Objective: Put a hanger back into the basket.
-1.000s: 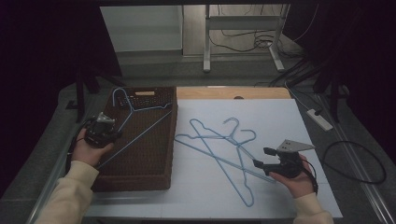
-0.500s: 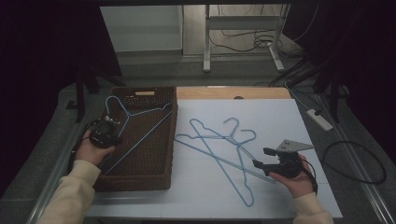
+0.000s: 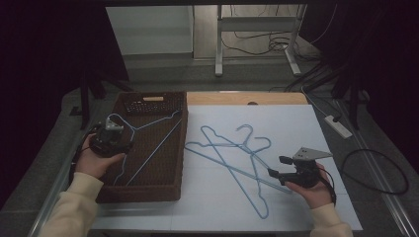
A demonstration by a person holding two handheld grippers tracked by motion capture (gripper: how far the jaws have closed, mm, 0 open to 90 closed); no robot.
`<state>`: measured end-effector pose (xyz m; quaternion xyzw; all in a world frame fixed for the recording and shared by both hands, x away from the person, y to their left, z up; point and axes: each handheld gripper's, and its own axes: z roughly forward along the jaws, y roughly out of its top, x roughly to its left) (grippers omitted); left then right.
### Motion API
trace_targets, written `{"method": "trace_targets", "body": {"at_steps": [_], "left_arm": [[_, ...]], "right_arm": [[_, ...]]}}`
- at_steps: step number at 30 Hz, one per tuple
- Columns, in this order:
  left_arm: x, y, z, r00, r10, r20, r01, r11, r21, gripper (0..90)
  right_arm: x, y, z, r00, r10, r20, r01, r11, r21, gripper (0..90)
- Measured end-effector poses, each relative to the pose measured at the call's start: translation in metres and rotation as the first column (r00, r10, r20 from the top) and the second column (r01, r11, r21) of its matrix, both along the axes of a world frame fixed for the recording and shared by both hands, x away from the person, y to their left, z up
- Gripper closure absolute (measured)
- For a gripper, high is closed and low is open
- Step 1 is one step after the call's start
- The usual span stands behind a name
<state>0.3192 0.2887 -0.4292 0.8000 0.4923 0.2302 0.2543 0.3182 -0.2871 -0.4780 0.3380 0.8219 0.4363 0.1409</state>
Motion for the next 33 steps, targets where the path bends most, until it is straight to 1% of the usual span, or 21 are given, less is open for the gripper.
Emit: {"method": "trace_targets", "body": {"at_steps": [2, 4, 7, 9, 10, 12, 13, 15, 16, 17, 20, 21, 22, 24, 27, 30, 33], "left_arm": [[-0.009, -0.002, 0.009, 0.9989, -0.023, 0.040, 0.024, 0.9992, -0.031, 41.5], [-0.018, -0.004, 0.017, 0.9963, -0.046, 0.073, 0.051, 0.9968, -0.063, 40.1], [-0.032, -0.008, 0.026, 0.9900, -0.081, 0.116, 0.093, 0.9897, -0.109, 38.6], [-0.042, -0.011, 0.030, 0.9833, -0.104, 0.149, 0.126, 0.9809, -0.148, 38.2], [-0.045, -0.012, 0.031, 0.9814, -0.109, 0.158, 0.135, 0.9773, -0.163, 37.8], [-0.054, -0.014, 0.033, 0.9767, -0.119, 0.178, 0.154, 0.9676, -0.200, 37.6], [-0.054, -0.014, 0.033, 0.9767, -0.119, 0.178, 0.154, 0.9676, -0.200, 37.5], [-0.064, -0.018, 0.032, 0.9718, -0.131, 0.196, 0.175, 0.9576, -0.228, 37.3], [-0.067, -0.019, 0.032, 0.9694, -0.137, 0.204, 0.184, 0.9552, -0.232, 37.3], [-0.071, -0.022, 0.031, 0.9672, -0.145, 0.209, 0.194, 0.9508, -0.241, 37.3], [-0.076, -0.028, 0.028, 0.9629, -0.161, 0.217, 0.213, 0.9463, -0.243, 36.9], [-0.076, -0.028, 0.028, 0.9629, -0.161, 0.217, 0.213, 0.9463, -0.243, 36.7], [-0.078, -0.030, 0.026, 0.9608, -0.167, 0.221, 0.223, 0.9399, -0.258, 36.5], [-0.079, -0.033, 0.022, 0.9595, -0.172, 0.224, 0.231, 0.9339, -0.273, 36.4], [-0.080, -0.037, 0.017, 0.9583, -0.174, 0.227, 0.236, 0.9294, -0.284, 36.3], [-0.080, -0.042, 0.013, 0.9566, -0.179, 0.230, 0.245, 0.9218, -0.301, 36.0], [-0.080, -0.048, 0.009, 0.9542, -0.189, 0.232, 0.254, 0.9207, -0.296, 36.0]], "right_arm": [[0.000, 0.000, 0.000, 1.0000, -0.001, -0.001, 0.001, 1.000, 0.000, 30.4], [0.001, -0.001, 0.000, 1.0000, -0.005, -0.001, 0.005, 1.000, 0.006, 30.5], [0.002, -0.002, 0.001, 0.9999, -0.009, -0.007, 0.009, 1.000, 0.006, 30.6], [0.002, -0.002, 0.003, 0.9999, -0.011, -0.009, 0.011, 1.000, 0.010, 30.8], [0.002, -0.002, 0.004, 0.9999, -0.012, -0.008, 0.012, 1.000, 0.013, 30.8], [0.002, -0.002, 0.005, 0.9999, -0.014, -0.005, 0.014, 1.000, 0.016, 30.9], [0.002, -0.003, 0.006, 0.9999, -0.015, -0.005, 0.015, 1.000, 0.018, 31.0], [0.002, -0.004, 0.006, 0.9999, -0.017, -0.004, 0.017, 1.000, 0.019, 31.1], [0.002, -0.004, 0.006, 0.9998, -0.017, -0.005, 0.017, 1.000, 0.022, 31.1], [0.002, -0.004, 0.006, 0.9999, -0.017, -0.005, 0.017, 1.000, 0.024, 31.1], [0.002, -0.004, 0.006, 0.9998, -0.018, -0.005, 0.018, 1.000, 0.020, 31.1], [0.002, -0.004, 0.006, 0.9998, -0.018, -0.005, 0.018, 1.000, 0.020, 31.1], [0.001, -0.003, 0.007, 0.9999, -0.013, -0.002, 0.013, 1.000, 0.017, 31.1], [0.000, -0.003, 0.006, 0.9999, -0.012, -0.004, 0.012, 1.000, 0.016, 31.1], [-0.001, -0.003, 0.005, 0.9999, -0.012, -0.006, 0.012, 1.000, 0.012, 31.1], [-0.002, -0.002, 0.004, 1.0000, -0.008, -0.005, 0.008, 1.000, 0.004, 31.1], [-0.004, 0.000, 0.004, 1.0000, -0.008, 0.000, 0.008, 1.000, 0.003, 31.1]]}}
